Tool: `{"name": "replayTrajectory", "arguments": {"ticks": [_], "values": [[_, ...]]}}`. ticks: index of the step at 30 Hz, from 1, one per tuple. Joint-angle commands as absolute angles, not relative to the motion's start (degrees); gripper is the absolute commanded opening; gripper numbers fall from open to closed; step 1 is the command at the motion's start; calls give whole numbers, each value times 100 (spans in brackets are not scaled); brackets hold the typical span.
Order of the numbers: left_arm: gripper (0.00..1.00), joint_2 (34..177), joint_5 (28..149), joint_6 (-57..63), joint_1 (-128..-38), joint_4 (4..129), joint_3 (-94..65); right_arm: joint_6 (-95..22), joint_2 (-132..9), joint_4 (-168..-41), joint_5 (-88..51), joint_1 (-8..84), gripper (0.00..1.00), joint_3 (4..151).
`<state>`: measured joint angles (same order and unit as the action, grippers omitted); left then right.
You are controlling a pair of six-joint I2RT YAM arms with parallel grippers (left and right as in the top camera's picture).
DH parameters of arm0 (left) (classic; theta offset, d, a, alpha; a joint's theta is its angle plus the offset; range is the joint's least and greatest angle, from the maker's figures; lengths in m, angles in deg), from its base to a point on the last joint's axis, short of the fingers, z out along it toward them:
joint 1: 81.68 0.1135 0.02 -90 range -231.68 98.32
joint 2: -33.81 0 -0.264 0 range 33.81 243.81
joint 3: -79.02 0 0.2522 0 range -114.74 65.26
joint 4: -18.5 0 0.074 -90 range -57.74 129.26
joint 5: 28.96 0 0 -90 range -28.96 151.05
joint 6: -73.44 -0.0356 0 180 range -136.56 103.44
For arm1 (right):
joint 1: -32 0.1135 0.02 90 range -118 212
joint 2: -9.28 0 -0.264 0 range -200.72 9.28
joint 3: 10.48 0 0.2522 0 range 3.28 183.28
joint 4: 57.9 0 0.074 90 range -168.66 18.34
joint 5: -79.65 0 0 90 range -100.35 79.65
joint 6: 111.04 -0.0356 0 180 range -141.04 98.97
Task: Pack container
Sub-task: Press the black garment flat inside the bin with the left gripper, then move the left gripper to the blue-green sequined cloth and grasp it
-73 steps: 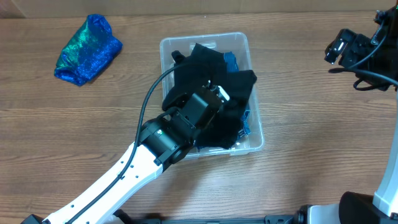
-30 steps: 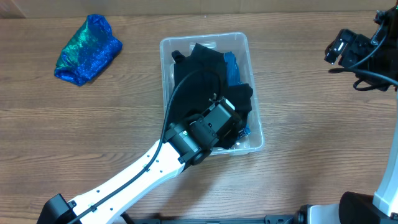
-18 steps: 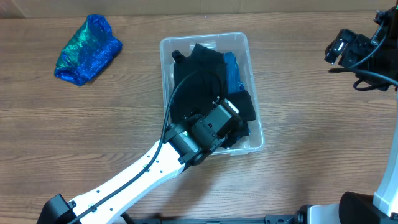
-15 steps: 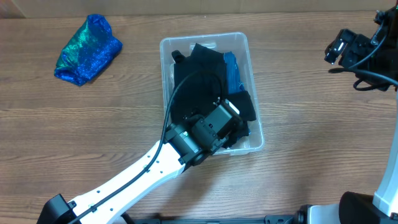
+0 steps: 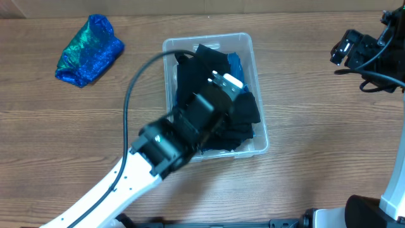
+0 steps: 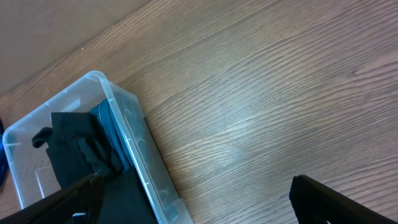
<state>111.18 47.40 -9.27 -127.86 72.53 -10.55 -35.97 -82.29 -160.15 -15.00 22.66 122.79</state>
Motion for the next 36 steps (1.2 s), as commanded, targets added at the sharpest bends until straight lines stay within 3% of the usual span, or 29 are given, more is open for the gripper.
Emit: {"name": "replayTrajectory", "arguments": {"ticks": [1, 3, 8, 17, 33, 36], "values": [[15, 11824, 5970, 229, -12368, 7568, -1081, -3556, -8139, -15989, -1496, 2261, 100, 12322], [4, 12202, 6265, 655, -12316, 7837, -1084, -3556, -8139, -15991, -1496, 2261, 100, 12322], [4, 13150, 7891, 922, -12373, 8639, -1079, -3554, -8139, -15984, -1496, 2261, 100, 12322], [4, 14086, 8584, 653, -12359, 9024, -1084, -3554, -8139, -15995, -1496, 2259, 100, 12322], [5, 13008, 6219, 144, -12051, 9688, -2806, -3554, -8139, -16013, -1496, 2261, 100, 12322], [25, 12822, 5515, 118, -12018, 9869, -3025, -3554, -8139, -16013, -1496, 2261, 100, 12322]]}}
